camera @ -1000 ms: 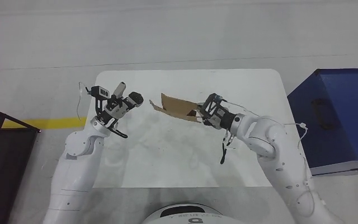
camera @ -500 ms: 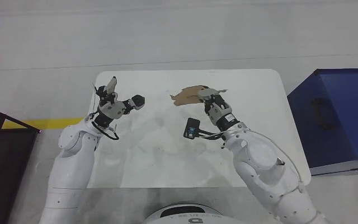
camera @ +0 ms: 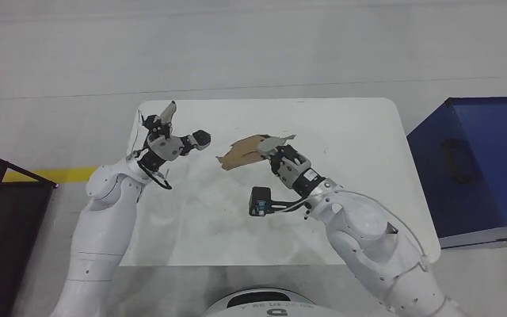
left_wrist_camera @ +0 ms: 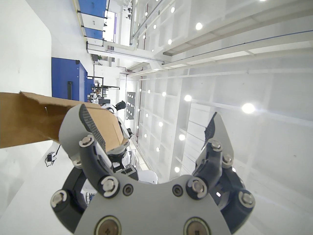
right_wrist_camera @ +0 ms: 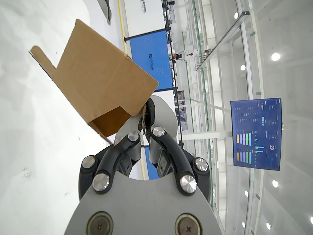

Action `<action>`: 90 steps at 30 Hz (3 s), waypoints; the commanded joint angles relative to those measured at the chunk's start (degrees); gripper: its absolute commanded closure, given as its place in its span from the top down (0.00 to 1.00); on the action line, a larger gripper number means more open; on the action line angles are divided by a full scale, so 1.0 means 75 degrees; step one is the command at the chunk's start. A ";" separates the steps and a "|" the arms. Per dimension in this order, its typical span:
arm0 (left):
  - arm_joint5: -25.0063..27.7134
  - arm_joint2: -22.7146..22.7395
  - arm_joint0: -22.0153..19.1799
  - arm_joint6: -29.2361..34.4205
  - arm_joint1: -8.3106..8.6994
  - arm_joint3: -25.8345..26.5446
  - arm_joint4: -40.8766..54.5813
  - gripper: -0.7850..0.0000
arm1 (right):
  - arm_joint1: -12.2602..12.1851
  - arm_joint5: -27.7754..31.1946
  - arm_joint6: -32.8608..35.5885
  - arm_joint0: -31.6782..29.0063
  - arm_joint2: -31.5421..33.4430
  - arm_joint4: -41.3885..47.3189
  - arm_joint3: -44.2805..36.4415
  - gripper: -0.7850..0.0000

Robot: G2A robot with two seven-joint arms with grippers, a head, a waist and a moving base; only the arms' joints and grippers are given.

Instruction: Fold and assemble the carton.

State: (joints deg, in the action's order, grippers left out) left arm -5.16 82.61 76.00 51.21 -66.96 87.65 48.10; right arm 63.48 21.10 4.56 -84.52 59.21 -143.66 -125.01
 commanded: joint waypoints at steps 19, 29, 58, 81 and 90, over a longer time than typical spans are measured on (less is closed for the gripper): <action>-0.1101 -0.1189 -0.0456 0.1843 -0.0078 -0.1104 0.0569 0.69 | 0.0065 -0.0381 -0.0186 -0.0041 0.0120 0.0043 -0.0088 0.00; -0.0655 -0.1545 -0.0660 0.2388 -0.0118 -0.1197 0.0520 0.50 | 0.0042 0.0001 -0.0414 -0.0202 0.0119 -0.0178 -0.0199 0.00; -0.0266 -0.1525 -0.0530 0.2999 -0.0002 -0.0940 0.0232 0.00 | 0.0158 0.0878 0.1206 -0.0362 0.2057 0.4048 0.0497 1.00; -0.0391 -0.1716 -0.0599 0.2723 0.0031 -0.0764 0.0287 0.00 | 0.0178 0.3111 -0.0578 0.0544 0.1854 0.8168 0.1906 1.00; -0.0433 -0.1702 -0.0576 0.2800 0.0079 -0.0653 0.0108 0.00 | 0.0127 0.2546 -0.0075 0.0799 0.2222 0.7859 0.2290 1.00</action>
State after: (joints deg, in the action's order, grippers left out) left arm -8.35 69.86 71.72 72.03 -66.43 82.61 49.30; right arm 64.49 40.43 3.80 -78.75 75.47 -84.66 -108.08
